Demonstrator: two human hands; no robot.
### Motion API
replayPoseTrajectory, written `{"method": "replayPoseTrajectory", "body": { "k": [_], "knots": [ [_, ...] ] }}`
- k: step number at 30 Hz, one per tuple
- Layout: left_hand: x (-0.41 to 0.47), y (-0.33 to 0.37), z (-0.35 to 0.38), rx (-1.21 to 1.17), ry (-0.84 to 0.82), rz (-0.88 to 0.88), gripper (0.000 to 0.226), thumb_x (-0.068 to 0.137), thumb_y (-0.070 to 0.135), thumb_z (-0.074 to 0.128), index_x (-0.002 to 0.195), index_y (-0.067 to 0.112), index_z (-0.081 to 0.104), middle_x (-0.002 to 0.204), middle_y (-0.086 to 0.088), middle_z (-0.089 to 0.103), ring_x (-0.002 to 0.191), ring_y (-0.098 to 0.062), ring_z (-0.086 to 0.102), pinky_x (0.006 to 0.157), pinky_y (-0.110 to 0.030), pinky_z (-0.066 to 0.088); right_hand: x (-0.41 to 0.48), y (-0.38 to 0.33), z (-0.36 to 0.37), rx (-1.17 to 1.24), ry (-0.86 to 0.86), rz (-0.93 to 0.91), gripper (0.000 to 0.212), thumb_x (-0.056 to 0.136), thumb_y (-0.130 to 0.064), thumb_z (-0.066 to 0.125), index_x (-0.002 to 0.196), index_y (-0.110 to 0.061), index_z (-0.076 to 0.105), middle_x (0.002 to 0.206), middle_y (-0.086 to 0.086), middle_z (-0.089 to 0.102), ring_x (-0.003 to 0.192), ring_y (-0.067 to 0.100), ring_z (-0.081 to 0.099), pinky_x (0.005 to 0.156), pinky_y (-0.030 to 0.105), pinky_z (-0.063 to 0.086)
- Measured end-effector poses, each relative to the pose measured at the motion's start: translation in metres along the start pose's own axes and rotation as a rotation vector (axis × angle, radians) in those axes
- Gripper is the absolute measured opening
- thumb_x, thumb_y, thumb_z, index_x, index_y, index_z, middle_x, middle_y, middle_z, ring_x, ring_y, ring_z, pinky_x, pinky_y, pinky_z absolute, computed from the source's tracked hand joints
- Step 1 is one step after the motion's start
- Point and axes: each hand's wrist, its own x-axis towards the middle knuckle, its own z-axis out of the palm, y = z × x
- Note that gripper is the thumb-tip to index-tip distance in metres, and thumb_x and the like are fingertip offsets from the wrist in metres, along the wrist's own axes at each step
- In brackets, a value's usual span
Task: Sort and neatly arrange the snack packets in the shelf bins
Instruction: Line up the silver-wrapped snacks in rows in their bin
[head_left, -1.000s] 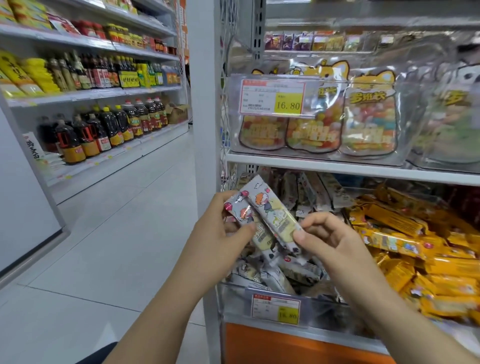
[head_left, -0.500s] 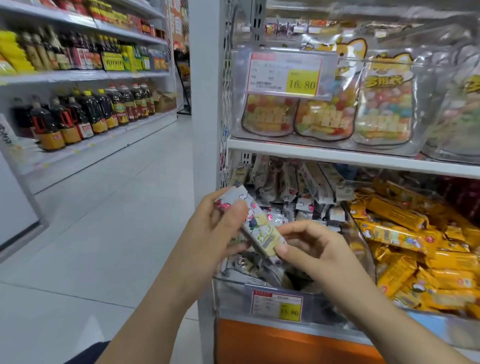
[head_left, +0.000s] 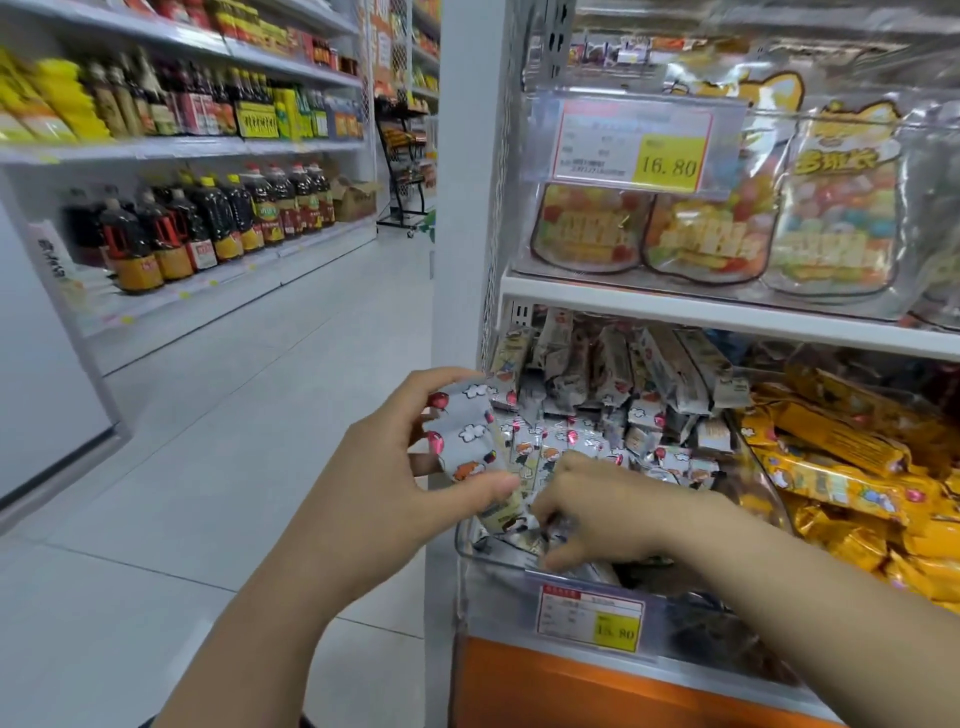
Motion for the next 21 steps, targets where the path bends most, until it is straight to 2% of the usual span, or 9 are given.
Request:
{"method": "replayPoseTrajectory", "body": {
  "k": [1, 2, 4, 6, 8, 13, 16, 19, 21],
  "knots": [
    [-0.001, 0.0, 0.0, 0.014, -0.01, 0.003, 0.053, 0.056, 0.037, 0.073, 0.105, 0.043, 0.053, 0.099, 0.031, 0.062, 0.084, 0.005, 0.065, 0.068, -0.006, 0.047, 0.003, -0.001, 0.0, -0.071, -0.043, 0.024, 0.017, 0.081, -0.042, 0.067, 0.095, -0.034, 0.062, 0.084, -0.009, 0.037, 0.088, 0.012, 0.031, 0.069, 0.028, 0.032],
    [-0.001, 0.0, -0.001, 0.027, -0.015, 0.006, 0.054, 0.056, 0.038, 0.073, 0.105, 0.043, 0.053, 0.1, 0.031, 0.061, 0.084, 0.006, 0.064, 0.069, -0.006, 0.047, 0.005, -0.002, 0.001, -0.128, -0.083, 0.046, 0.029, 0.081, -0.039, 0.066, 0.108, -0.031, 0.063, 0.089, -0.005, 0.036, 0.09, 0.016, 0.028, 0.072, 0.028, 0.032],
    [-0.002, -0.001, -0.003, 0.042, -0.015, 0.009, 0.055, 0.055, 0.039, 0.073, 0.106, 0.044, 0.053, 0.101, 0.032, 0.061, 0.085, 0.007, 0.064, 0.069, -0.006, 0.046, 0.009, -0.004, 0.004, -0.169, -0.133, 0.084, 0.033, 0.082, -0.03, 0.065, 0.115, -0.03, 0.063, 0.098, 0.001, 0.033, 0.093, 0.02, 0.029, 0.078, 0.029, 0.035],
    [-0.002, -0.003, -0.007, 0.023, -0.007, 0.007, 0.056, 0.055, 0.038, 0.073, 0.107, 0.043, 0.054, 0.1, 0.029, 0.062, 0.085, 0.004, 0.065, 0.071, -0.009, 0.049, 0.012, -0.003, 0.01, -0.156, -0.159, 0.108, 0.027, 0.08, -0.019, 0.062, 0.105, -0.027, 0.066, 0.106, 0.004, 0.032, 0.107, 0.029, 0.033, 0.089, 0.038, 0.042],
    [-0.003, -0.003, -0.012, -0.039, 0.014, 0.001, 0.056, 0.054, 0.033, 0.075, 0.107, 0.039, 0.055, 0.099, 0.024, 0.065, 0.086, -0.001, 0.067, 0.073, -0.015, 0.053, 0.015, 0.003, 0.017, -0.156, -0.185, 0.115, 0.022, 0.077, -0.015, 0.06, 0.096, -0.021, 0.067, 0.111, 0.006, 0.036, 0.119, 0.034, 0.029, 0.097, 0.046, 0.041],
    [-0.002, -0.005, -0.02, -0.153, 0.057, -0.013, 0.056, 0.053, 0.024, 0.073, 0.105, 0.034, 0.056, 0.097, 0.019, 0.068, 0.086, -0.005, 0.069, 0.067, -0.016, 0.054, 0.019, 0.012, 0.021, -0.233, -0.158, 0.072, 0.018, 0.077, -0.024, 0.066, 0.093, -0.017, 0.071, 0.111, 0.004, 0.043, 0.114, 0.024, 0.03, 0.101, 0.039, 0.037],
    [-0.002, -0.008, -0.017, -0.178, 0.044, -0.025, 0.057, 0.055, 0.023, 0.075, 0.107, 0.033, 0.056, 0.099, 0.015, 0.069, 0.088, -0.008, 0.069, 0.068, -0.018, 0.054, 0.023, 0.018, 0.028, -0.318, -0.144, 0.061, 0.013, 0.076, -0.017, 0.064, 0.088, -0.011, 0.067, 0.11, 0.006, 0.045, 0.113, 0.025, 0.03, 0.101, 0.037, 0.033],
    [-0.003, -0.012, -0.015, -0.169, 0.025, -0.02, 0.056, 0.061, 0.022, 0.084, 0.107, 0.036, 0.056, 0.1, 0.014, 0.068, 0.09, -0.009, 0.069, 0.07, -0.018, 0.054, 0.02, 0.021, 0.029, -0.25, -0.135, 0.082, 0.009, 0.074, -0.011, 0.061, 0.081, -0.014, 0.056, 0.114, 0.006, 0.04, 0.112, 0.027, 0.033, 0.098, 0.039, 0.041],
    [-0.003, -0.014, -0.014, -0.161, 0.019, -0.019, 0.056, 0.06, 0.023, 0.085, 0.107, 0.037, 0.056, 0.101, 0.015, 0.068, 0.091, -0.009, 0.068, 0.071, -0.019, 0.054, 0.01, 0.021, 0.021, -0.121, -0.128, 0.087, 0.006, 0.072, -0.019, 0.063, 0.078, -0.02, 0.06, 0.11, 0.002, 0.044, 0.109, 0.021, 0.034, 0.093, 0.037, 0.045]
  ]
}}
